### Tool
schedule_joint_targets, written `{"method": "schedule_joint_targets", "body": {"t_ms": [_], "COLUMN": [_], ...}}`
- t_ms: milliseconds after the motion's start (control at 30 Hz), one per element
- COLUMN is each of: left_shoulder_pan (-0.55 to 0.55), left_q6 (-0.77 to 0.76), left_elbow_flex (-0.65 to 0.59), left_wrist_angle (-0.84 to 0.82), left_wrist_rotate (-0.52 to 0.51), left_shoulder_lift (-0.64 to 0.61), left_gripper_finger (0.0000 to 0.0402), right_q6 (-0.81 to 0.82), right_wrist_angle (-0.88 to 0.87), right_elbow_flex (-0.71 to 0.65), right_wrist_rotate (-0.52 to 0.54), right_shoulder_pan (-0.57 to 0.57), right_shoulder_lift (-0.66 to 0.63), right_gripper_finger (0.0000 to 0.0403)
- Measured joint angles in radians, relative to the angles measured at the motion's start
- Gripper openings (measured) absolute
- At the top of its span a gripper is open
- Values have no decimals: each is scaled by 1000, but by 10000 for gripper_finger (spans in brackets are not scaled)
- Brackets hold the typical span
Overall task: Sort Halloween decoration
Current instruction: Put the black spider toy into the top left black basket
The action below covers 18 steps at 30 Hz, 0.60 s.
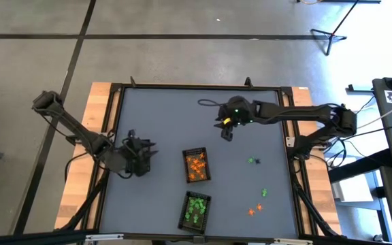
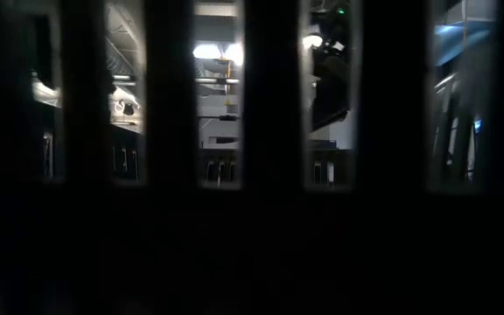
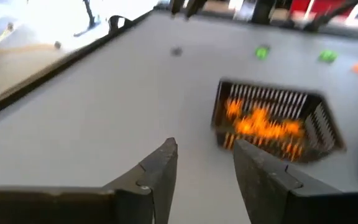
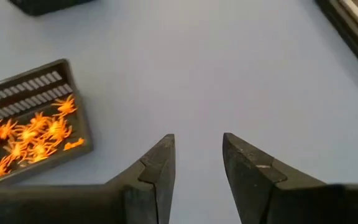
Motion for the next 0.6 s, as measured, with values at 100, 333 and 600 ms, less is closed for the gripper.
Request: {"method": "schedule_joint_targets", "body": {"t_ms": [100,333,600], "left_shoulder_pan": [34,121,184], "left_q6": [130,331,354], "left_elbow_flex": [-78,-160,-162], "left_wrist_angle": [251,563,592], "left_wrist_rotate": [3,77,155], "left_shoulder_lift": [-10,-9,-9], "left_gripper_finger": [144,135,133], "right_q6": [22,29,40], "right_wrist_angle": [10,27,71], "right_elbow_flex": [-33,-43,-43], "right_wrist_rotate": [2,2,-50], "right_shoulder_pan": [-20,-19,-21], "right_shoulder_lift": [-26,-31,-31], "right_gripper_finger": [131,131,131]}}
